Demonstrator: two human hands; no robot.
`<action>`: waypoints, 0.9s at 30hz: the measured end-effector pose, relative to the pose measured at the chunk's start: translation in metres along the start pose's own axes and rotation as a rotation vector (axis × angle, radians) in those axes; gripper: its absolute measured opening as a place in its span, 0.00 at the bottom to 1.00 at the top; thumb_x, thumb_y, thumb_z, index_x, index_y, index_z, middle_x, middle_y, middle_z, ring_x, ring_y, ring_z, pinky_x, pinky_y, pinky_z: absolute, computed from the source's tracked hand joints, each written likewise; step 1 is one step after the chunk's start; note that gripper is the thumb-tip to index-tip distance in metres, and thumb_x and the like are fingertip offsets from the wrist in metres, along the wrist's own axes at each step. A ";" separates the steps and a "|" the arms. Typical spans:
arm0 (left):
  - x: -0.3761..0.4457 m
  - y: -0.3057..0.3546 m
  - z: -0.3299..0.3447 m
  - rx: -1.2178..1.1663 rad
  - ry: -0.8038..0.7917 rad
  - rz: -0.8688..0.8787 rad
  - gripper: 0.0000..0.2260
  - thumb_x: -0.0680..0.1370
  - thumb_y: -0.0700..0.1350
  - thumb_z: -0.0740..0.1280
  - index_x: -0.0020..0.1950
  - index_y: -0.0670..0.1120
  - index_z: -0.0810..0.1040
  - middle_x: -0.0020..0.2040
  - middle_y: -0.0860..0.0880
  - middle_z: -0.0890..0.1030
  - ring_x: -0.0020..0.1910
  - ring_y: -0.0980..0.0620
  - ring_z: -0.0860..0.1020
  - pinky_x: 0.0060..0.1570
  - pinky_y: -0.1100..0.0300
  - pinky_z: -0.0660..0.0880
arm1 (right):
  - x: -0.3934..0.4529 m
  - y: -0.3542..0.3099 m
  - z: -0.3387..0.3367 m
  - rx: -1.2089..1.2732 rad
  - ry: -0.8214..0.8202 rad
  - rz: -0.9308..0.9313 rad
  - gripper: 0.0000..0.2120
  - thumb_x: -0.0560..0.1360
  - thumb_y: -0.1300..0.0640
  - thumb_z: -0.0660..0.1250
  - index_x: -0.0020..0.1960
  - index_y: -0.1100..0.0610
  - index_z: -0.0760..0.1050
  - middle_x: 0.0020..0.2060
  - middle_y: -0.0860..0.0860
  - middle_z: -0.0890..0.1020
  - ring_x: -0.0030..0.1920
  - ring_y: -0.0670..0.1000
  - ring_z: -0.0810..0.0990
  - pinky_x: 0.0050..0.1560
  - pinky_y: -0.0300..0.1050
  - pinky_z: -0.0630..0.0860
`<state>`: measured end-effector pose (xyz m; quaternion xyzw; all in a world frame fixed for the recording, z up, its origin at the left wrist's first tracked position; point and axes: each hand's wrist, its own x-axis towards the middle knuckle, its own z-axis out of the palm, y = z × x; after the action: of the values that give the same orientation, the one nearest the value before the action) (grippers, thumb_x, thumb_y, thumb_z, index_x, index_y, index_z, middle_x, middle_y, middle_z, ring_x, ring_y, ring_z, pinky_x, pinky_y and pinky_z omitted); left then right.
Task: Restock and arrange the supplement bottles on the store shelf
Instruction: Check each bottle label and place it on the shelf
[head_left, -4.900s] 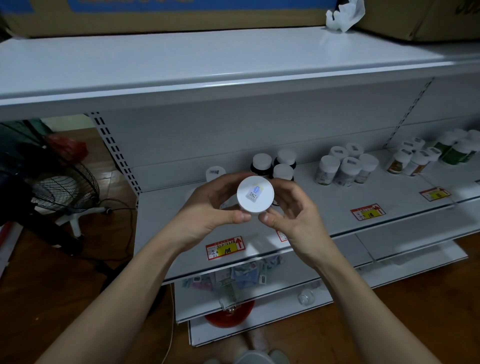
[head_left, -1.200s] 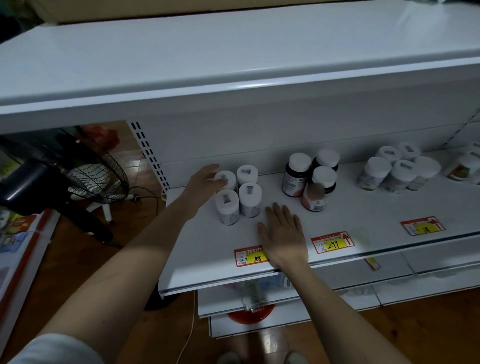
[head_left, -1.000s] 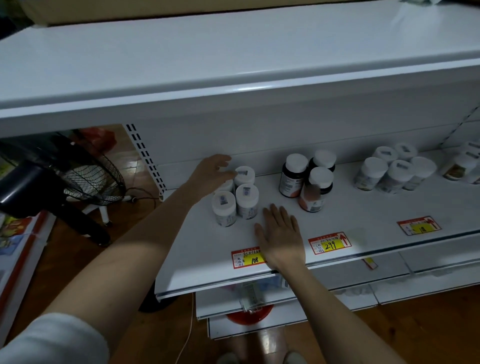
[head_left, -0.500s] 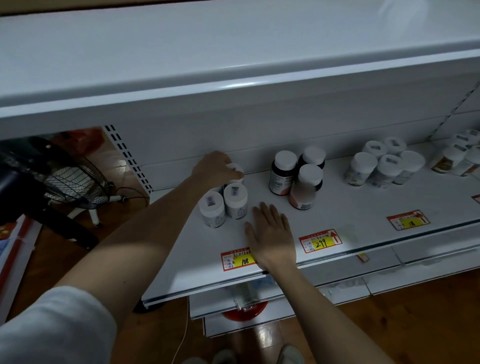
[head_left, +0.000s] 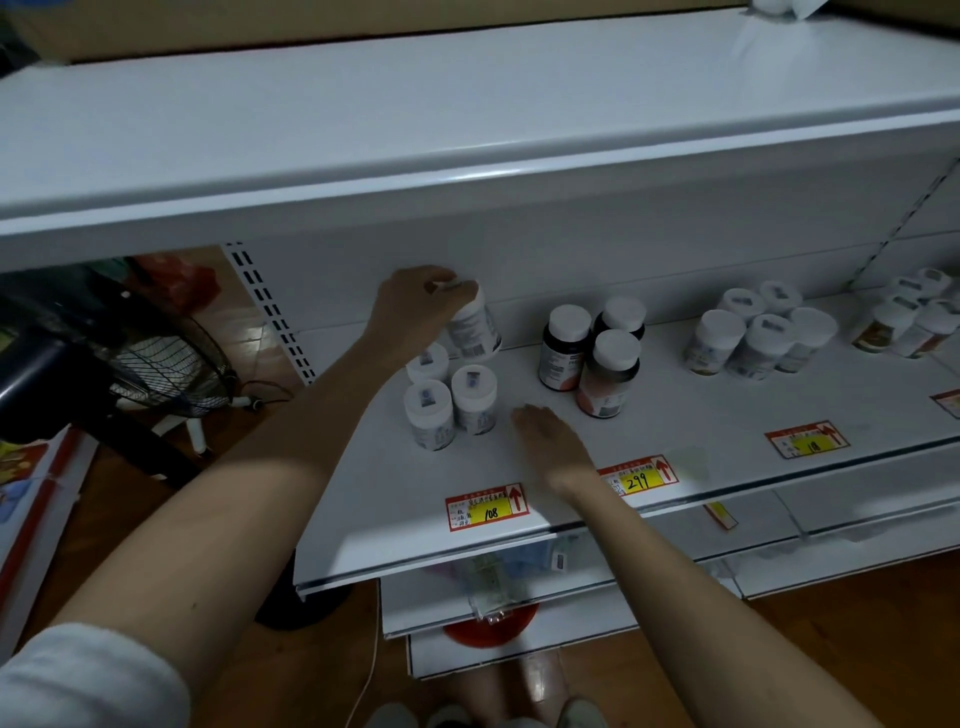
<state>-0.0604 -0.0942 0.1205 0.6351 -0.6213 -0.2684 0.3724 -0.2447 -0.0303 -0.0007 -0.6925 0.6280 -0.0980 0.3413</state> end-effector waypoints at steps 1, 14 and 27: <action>-0.005 0.002 -0.002 -0.063 -0.006 -0.015 0.15 0.73 0.54 0.70 0.46 0.42 0.83 0.44 0.41 0.84 0.42 0.47 0.82 0.46 0.48 0.82 | -0.002 -0.005 -0.008 0.164 0.055 0.017 0.15 0.85 0.57 0.51 0.62 0.57 0.75 0.61 0.57 0.77 0.62 0.55 0.74 0.65 0.46 0.64; -0.097 0.040 -0.005 -0.237 -0.181 -0.071 0.14 0.77 0.57 0.69 0.50 0.47 0.83 0.45 0.49 0.84 0.40 0.54 0.84 0.35 0.56 0.82 | -0.099 -0.036 -0.063 1.149 -0.024 -0.119 0.16 0.79 0.60 0.66 0.67 0.56 0.73 0.58 0.56 0.83 0.58 0.55 0.83 0.59 0.50 0.80; -0.132 0.033 0.000 -0.419 -0.340 -0.125 0.14 0.75 0.47 0.74 0.60 0.51 0.79 0.54 0.50 0.81 0.47 0.52 0.84 0.43 0.60 0.82 | -0.128 -0.018 -0.046 1.347 -0.069 -0.070 0.21 0.74 0.59 0.67 0.67 0.59 0.74 0.59 0.59 0.83 0.61 0.57 0.82 0.64 0.52 0.77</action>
<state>-0.0908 0.0379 0.1316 0.5270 -0.5654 -0.5164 0.3687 -0.2807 0.0727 0.0820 -0.3514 0.3957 -0.4567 0.7151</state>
